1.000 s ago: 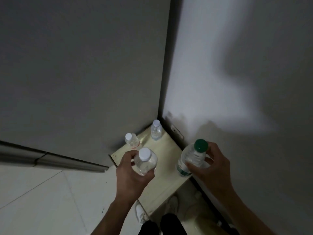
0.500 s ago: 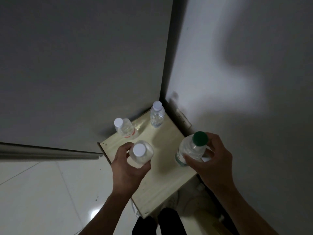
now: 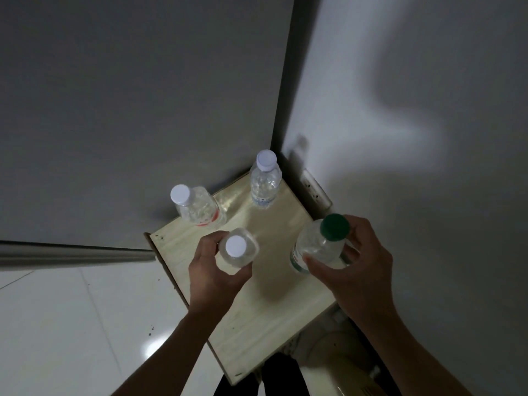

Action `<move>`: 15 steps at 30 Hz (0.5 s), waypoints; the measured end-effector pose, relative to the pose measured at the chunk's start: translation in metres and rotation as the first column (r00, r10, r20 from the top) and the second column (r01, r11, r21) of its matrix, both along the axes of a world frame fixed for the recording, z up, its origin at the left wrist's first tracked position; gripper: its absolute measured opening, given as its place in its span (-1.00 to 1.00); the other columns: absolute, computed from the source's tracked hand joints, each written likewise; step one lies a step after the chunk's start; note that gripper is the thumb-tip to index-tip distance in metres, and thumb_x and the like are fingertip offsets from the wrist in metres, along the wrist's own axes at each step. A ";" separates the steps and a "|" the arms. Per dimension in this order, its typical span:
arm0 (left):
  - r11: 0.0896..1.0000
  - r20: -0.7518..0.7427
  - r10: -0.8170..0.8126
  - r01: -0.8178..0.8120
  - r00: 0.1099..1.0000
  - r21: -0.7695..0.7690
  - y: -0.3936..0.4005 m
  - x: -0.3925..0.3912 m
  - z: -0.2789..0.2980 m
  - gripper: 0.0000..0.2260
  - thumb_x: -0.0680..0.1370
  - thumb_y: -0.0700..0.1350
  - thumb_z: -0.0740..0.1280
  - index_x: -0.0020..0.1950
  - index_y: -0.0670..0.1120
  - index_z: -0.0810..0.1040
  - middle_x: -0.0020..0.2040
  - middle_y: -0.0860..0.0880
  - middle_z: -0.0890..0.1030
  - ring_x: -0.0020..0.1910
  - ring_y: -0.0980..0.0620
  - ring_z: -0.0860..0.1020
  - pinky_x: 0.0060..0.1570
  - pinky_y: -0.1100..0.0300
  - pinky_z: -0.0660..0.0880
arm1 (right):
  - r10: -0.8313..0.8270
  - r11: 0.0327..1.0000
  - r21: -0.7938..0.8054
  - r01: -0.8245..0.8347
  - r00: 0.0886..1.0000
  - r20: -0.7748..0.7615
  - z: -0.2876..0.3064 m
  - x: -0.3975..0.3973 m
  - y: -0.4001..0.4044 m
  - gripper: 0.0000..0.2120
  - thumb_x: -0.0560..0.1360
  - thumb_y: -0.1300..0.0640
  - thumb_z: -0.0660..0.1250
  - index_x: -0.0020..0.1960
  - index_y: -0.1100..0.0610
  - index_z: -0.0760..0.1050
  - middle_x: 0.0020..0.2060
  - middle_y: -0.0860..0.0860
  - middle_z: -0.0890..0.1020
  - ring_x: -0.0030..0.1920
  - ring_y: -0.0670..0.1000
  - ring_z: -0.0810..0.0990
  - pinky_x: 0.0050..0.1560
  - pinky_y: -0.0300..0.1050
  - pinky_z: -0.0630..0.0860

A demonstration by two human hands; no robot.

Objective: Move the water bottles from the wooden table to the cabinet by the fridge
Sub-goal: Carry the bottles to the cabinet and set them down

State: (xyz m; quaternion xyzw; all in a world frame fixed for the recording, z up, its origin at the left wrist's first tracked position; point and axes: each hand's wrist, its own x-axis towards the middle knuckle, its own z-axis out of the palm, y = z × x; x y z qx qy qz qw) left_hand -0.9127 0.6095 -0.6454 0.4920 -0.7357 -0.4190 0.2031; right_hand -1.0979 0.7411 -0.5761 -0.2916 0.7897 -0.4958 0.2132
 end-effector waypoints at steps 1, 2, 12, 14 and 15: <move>1.000 -0.006 0.003 -0.003 1.000 0.000 0.001 0.001 -0.001 -0.41 0.25 -0.15 0.66 0.19 -0.02 0.49 0.08 0.10 0.57 0.07 0.18 0.55 0.06 0.30 0.49 | 0.000 1.000 0.006 0.000 1.000 0.008 -0.001 0.001 0.000 -0.39 0.17 0.23 0.68 0.15 0.05 0.52 -0.01 -0.19 0.67 0.02 -0.14 0.68 0.06 -0.23 0.61; 1.000 -0.011 0.002 -0.002 1.000 0.004 0.001 0.001 -0.002 -0.40 0.25 -0.15 0.67 0.20 -0.01 0.48 0.09 0.11 0.57 0.08 0.19 0.54 0.07 0.32 0.48 | -0.001 1.000 0.012 0.001 1.000 0.017 -0.002 0.002 0.000 -0.39 0.17 0.22 0.68 0.15 0.06 0.52 -0.01 -0.19 0.67 0.02 -0.13 0.68 0.06 -0.23 0.61; 0.998 0.009 -0.058 0.057 0.998 0.032 -0.004 0.005 0.004 -0.37 0.25 -0.12 0.68 0.20 0.09 0.44 0.10 0.18 0.53 0.05 0.29 0.49 0.06 0.59 0.34 | -0.036 0.999 0.024 0.035 0.999 0.040 -0.002 0.007 -0.009 -0.37 0.16 0.25 0.69 0.15 0.04 0.52 0.00 -0.15 0.67 0.04 -0.08 0.68 0.13 -0.06 0.63; 0.999 0.006 -0.049 0.049 0.999 0.025 -0.002 0.005 0.002 -0.37 0.25 -0.11 0.68 0.21 0.04 0.47 0.11 0.15 0.54 0.06 0.23 0.50 0.07 0.58 0.34 | -0.041 0.999 0.014 0.041 0.998 0.050 -0.003 0.010 -0.013 -0.37 0.16 0.23 0.68 0.15 0.03 0.52 0.01 -0.14 0.67 0.06 -0.07 0.67 0.13 -0.05 0.62; 0.999 0.008 -0.044 0.044 0.999 0.026 -0.001 0.005 0.001 -0.38 0.25 -0.11 0.67 0.22 0.02 0.47 0.12 0.15 0.55 0.07 0.23 0.50 0.07 0.57 0.35 | -0.042 0.999 0.011 0.041 0.997 0.060 -0.005 0.011 -0.015 -0.37 0.16 0.23 0.68 0.15 0.03 0.52 0.01 -0.14 0.67 0.06 -0.06 0.67 0.13 -0.04 0.62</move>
